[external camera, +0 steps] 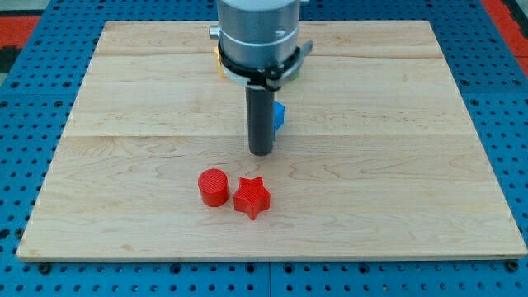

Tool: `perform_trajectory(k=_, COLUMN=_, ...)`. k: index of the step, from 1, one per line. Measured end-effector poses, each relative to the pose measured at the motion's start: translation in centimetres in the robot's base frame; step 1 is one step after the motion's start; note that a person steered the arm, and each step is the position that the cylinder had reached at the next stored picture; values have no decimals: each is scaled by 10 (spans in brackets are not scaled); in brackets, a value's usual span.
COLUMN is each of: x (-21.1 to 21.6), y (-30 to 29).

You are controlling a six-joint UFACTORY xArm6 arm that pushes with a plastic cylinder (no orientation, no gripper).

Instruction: Separate the blue blocks

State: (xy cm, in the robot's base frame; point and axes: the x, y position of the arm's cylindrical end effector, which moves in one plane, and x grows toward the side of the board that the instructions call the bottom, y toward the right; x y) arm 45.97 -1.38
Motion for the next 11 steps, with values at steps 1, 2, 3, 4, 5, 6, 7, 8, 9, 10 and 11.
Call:
perform_trajectory(k=1, x=7, y=-8)
perform_trajectory(k=2, x=21, y=37)
perform_trajectory(k=3, x=11, y=64)
perform_trajectory(k=4, x=-21, y=67)
perform_trajectory(k=5, x=-46, y=58)
perform_trajectory(k=6, x=-62, y=41)
perform_trajectory(k=7, x=-64, y=56)
perform_trajectory(k=8, x=-67, y=37)
perform_trajectory(k=9, x=-65, y=-35)
perform_trajectory(k=10, x=-86, y=-68)
perform_trajectory(k=11, x=-107, y=-87)
